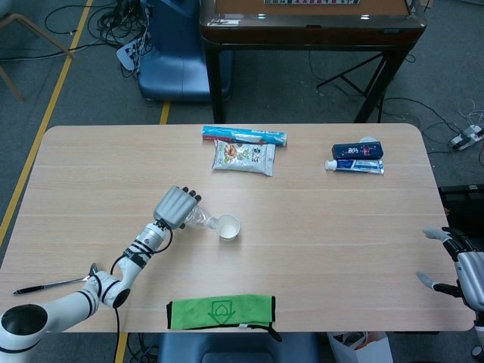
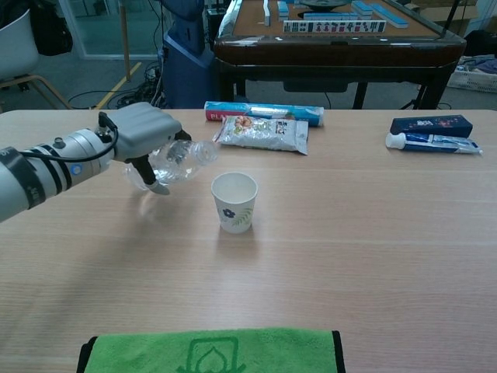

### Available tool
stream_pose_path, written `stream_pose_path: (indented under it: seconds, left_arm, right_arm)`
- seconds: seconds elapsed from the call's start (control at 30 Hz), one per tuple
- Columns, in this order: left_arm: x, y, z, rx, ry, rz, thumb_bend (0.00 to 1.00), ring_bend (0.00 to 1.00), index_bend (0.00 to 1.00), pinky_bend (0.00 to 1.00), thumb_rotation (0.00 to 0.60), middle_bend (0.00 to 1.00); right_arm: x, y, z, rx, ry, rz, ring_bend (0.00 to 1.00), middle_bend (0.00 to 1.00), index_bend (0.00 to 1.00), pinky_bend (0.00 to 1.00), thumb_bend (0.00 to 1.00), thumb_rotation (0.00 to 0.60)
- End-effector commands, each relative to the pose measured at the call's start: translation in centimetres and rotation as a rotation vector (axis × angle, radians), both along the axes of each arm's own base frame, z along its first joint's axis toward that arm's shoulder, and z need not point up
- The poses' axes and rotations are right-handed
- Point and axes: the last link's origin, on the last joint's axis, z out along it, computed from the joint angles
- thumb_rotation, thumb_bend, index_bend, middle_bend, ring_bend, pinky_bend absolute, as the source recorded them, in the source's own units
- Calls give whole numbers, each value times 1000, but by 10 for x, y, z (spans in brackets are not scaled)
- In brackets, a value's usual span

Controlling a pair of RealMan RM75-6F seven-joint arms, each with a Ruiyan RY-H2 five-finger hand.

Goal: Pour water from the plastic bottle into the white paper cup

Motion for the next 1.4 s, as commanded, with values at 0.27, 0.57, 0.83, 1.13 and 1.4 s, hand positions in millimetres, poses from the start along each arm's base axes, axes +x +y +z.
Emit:
stream_pose_path:
  seconds: [0.27,0.57,0.83,1.13,1.4]
  left_arm:
    - [5,7,-1,72,114,-23,21,519,573,658,600,540]
    - [2,7,-5,87,194,-41,21,519,572,659,600,549]
    - [5,11,-7,103,252,-39,21,519,572,660,600,554]
    - [7,11,-8,105,305,-61,20,520,577,661,600,565]
    - [14,11,-12,118,332,-92,20,528,591,667,600,581]
  right_arm:
    - [-1,0,1,1,-5,-2,176,311,258,338,80,600]
    - [-1,0,1,-1,-6,-4,176,311,258,338,80,600]
    - [-2,0,2,0,-10,-6,176,311,257,338,80,600]
    - [-3,0,3,-1,-15,-8,176,311,258,338,80,600]
    - [-3,0,4,-4,-20,-9,176,311,258,338,80,600]
